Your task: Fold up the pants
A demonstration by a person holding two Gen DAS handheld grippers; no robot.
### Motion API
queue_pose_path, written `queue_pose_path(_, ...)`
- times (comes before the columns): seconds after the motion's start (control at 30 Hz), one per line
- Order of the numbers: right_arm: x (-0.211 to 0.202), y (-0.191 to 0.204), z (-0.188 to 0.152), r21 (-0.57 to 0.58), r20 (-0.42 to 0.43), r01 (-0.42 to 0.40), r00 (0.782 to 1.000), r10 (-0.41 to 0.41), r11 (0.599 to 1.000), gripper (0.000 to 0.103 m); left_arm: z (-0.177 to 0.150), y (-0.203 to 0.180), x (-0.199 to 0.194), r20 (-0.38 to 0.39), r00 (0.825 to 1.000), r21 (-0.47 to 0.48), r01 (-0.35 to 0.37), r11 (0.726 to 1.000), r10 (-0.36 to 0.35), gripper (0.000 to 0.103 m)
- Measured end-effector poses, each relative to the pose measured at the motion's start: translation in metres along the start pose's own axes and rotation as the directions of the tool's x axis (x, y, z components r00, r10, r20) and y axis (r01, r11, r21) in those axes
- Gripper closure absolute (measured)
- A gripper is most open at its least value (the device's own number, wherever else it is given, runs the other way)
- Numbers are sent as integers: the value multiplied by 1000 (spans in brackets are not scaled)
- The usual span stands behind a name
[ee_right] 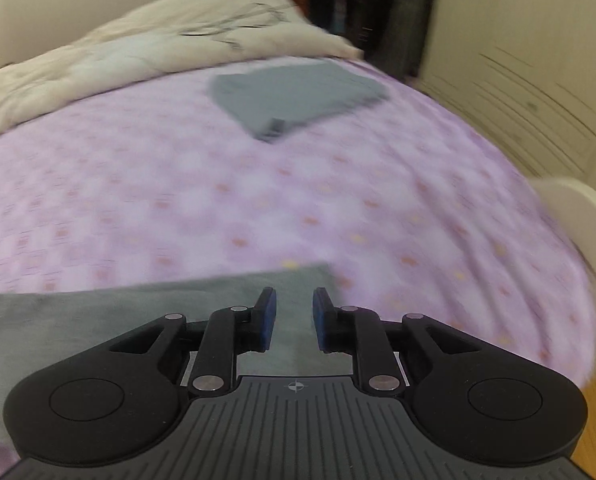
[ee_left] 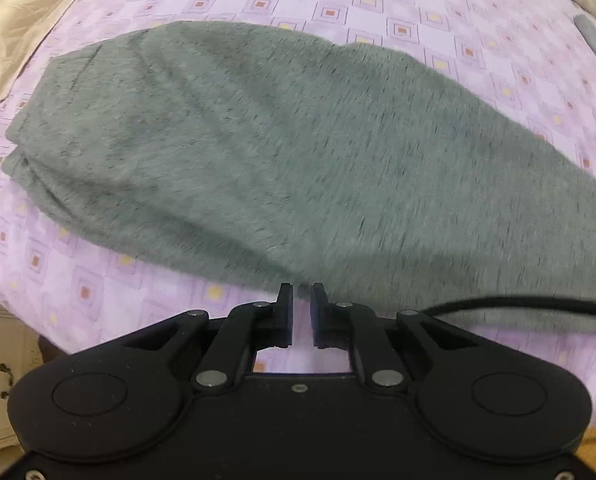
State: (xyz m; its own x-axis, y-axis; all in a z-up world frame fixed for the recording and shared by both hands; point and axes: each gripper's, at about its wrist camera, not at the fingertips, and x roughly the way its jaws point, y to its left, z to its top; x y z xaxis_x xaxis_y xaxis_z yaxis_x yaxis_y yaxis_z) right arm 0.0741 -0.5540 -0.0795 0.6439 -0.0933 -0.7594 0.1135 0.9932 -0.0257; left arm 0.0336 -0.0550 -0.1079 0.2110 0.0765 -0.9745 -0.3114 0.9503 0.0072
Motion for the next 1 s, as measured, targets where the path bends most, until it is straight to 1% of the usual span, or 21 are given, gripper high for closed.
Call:
queue_pose_path(0.1, -1, 28, 1, -62, -11, -80, 997, 80, 995, 83, -13, 14, -9, 14, 1000, 38, -13, 999, 12, 86)
queue_pose_path(0.17, -8, 50, 5, -100, -28, -168, 986, 166, 981, 83, -15, 22, -16, 38, 999, 42, -40, 998, 38, 86)
queue_pose_path(0.23, -14, 81, 6, -171, -47, -246, 969, 242, 954, 83, -14, 34, -26, 52, 997, 22, -52, 998, 50, 86)
queue_pose_path(0.3, -22, 114, 1, -241, -72, -324, 946, 316, 915, 83, -5, 54, -28, 67, 996, -6, -64, 998, 65, 86)
queue_pose_path(0.37, -30, 148, -5, -301, -110, -409, 912, 395, 861, 83, 3, 81, -33, 91, 992, -22, -90, 996, 91, 85)
queue_pose_path(0.43, -41, 186, -13, -370, -135, -461, 886, 444, 807, 83, 16, 103, -27, 114, 986, -30, -115, 993, 118, 85)
queue_pose_path(0.53, -52, 240, -27, -416, -181, -532, 843, 506, 737, 83, 36, 145, -23, 142, 980, -40, -137, 990, 141, 85)
queue_pose_path(0.6, -58, 278, -37, -454, -202, -550, 830, 520, 701, 83, 51, 174, -19, 145, 978, -35, -146, 989, 150, 85)
queue_pose_path(0.7, -64, 328, -50, -484, -233, -571, 814, 532, 663, 83, 74, 213, -12, 147, 978, -12, -151, 989, 151, 85)
queue_pose_path(0.73, -68, 342, -57, -495, -242, -575, 811, 533, 651, 82, 80, 224, -10, 148, 978, -4, -147, 989, 146, 85)
queue_pose_path(0.77, -70, 357, -63, -514, -250, -572, 813, 526, 640, 81, 87, 234, -7, 147, 979, 7, -142, 990, 139, 85)
queue_pose_path(0.8, -72, 372, -69, -539, -258, -564, 817, 515, 626, 78, 95, 243, -3, 144, 981, 18, -135, 991, 131, 85)
queue_pose_path(0.87, -77, 395, -83, -589, -271, -549, 825, 495, 593, 76, 109, 257, 8, 132, 985, 29, -117, 993, 112, 85)
queue_pose_path(0.93, -77, 418, -94, -639, -281, -527, 838, 468, 560, 74, 122, 271, 23, 103, 991, 26, -85, 996, 82, 85)
queue_pose_path(1.0, -77, 437, -104, -701, -275, -488, 858, 434, 521, 72, 131, 281, 37, 65, 997, 27, -46, 999, 44, 85)
